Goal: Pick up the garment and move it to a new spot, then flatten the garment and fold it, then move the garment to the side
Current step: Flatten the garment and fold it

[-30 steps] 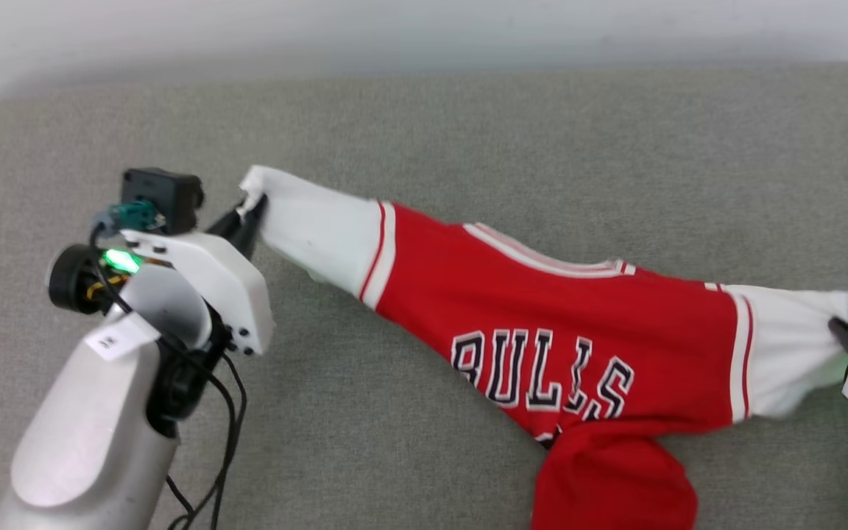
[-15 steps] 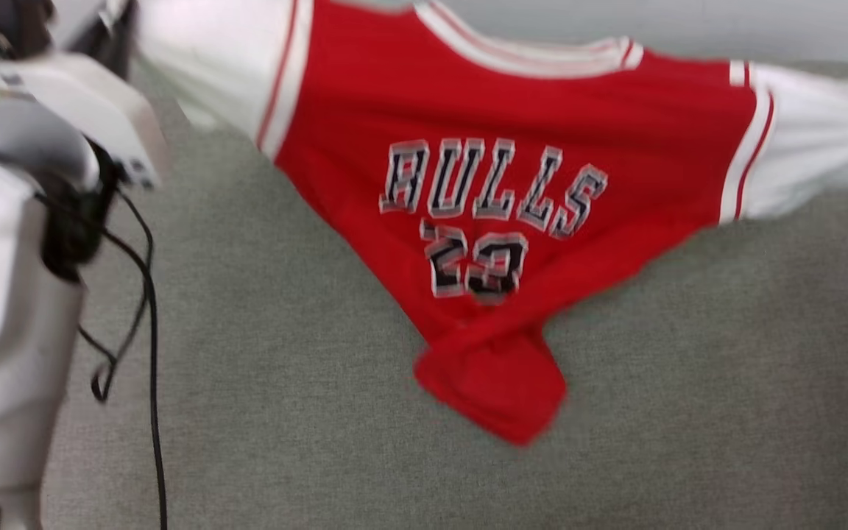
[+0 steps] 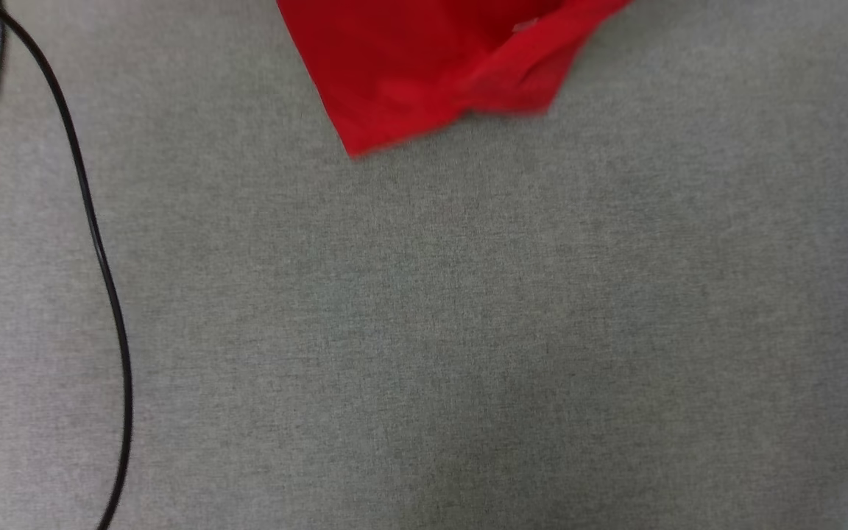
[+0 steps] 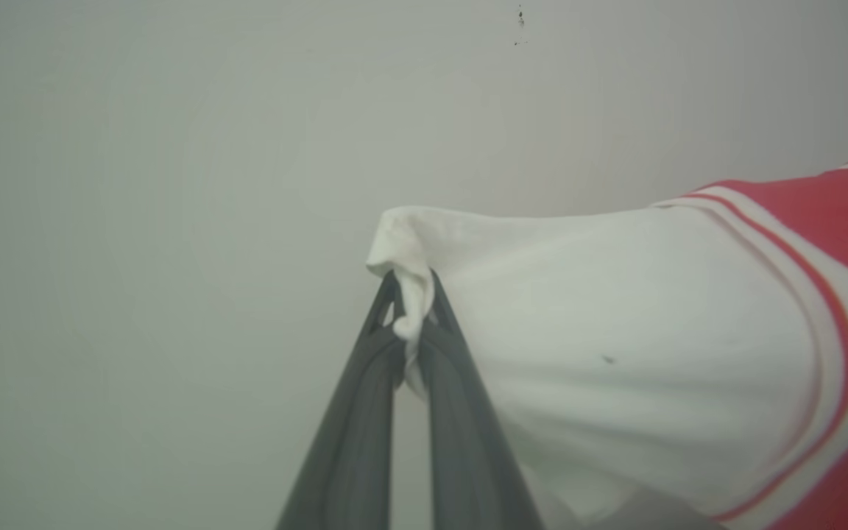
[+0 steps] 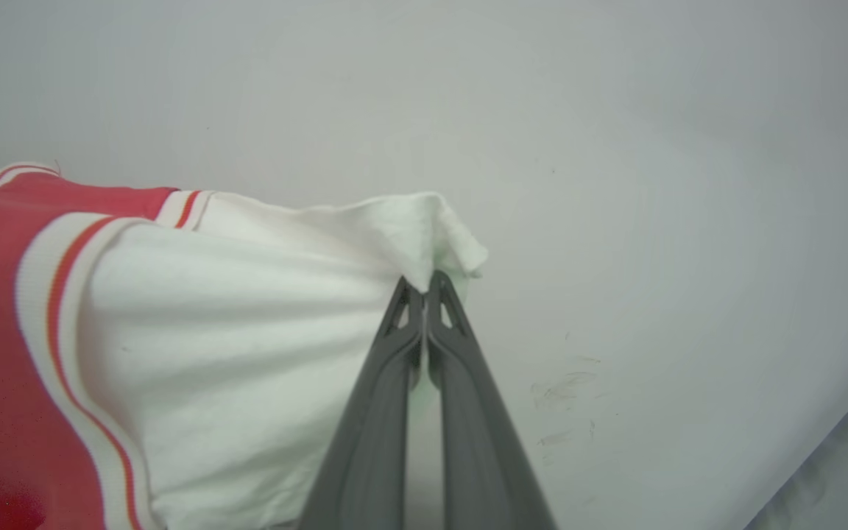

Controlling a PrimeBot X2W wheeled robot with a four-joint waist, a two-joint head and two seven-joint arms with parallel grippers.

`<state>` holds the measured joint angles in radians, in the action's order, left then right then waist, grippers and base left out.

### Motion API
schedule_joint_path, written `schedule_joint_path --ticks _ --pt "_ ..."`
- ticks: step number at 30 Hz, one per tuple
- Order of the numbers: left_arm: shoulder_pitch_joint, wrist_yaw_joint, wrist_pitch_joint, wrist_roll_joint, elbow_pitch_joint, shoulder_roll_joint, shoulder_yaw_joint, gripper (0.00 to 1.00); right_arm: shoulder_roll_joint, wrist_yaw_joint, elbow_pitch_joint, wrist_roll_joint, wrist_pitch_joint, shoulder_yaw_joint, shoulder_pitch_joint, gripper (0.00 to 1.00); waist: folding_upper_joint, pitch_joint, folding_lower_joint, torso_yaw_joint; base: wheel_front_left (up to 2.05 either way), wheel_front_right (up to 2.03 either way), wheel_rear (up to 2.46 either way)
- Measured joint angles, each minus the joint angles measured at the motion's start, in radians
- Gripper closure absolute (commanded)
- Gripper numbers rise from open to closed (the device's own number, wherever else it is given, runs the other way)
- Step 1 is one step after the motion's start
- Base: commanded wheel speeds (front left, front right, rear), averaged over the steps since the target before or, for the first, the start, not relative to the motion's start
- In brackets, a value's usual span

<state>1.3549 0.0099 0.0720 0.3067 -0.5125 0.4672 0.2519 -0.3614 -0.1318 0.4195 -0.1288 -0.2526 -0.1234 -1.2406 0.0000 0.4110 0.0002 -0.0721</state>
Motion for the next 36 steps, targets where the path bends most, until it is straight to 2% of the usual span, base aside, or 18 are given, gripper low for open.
schedule_joint_path --ticks 9,20,28,31,36 --pt "0.229 -0.023 -0.105 -0.012 -0.141 0.005 -0.005 1.0 0.003 0.0 0.128 0.044 0.082 0.044 -0.288 1.0 0.0 0.108 0.0 -0.004 0.0 0.0 0.0" --pt "0.28 -0.105 -0.155 0.061 -0.38 -0.03 -0.008 1.0 0.052 0.0 0.268 0.007 0.169 0.152 -0.344 1.0 0.0 0.219 0.0 0.002 0.0 0.0 0.0" --pt "0.124 -0.138 -0.179 0.187 -0.485 -0.056 -0.008 1.0 0.076 0.0 0.326 -0.083 0.247 0.229 -0.167 1.0 0.0 0.206 -0.0001 0.007 0.0 0.0 0.0" --pt "0.005 -0.139 -0.193 0.261 -0.455 -0.065 0.016 1.0 0.074 0.0 0.326 -0.133 0.275 0.249 -0.052 1.0 0.0 0.182 -0.0002 0.009 0.0 0.0 0.0" --pt "-0.254 -0.141 -0.247 0.378 -0.376 -0.04 0.056 1.0 0.065 0.0 0.311 -0.21 0.32 0.277 0.184 1.0 0.0 0.13 -0.0002 0.012 0.0 0.0 0.0"
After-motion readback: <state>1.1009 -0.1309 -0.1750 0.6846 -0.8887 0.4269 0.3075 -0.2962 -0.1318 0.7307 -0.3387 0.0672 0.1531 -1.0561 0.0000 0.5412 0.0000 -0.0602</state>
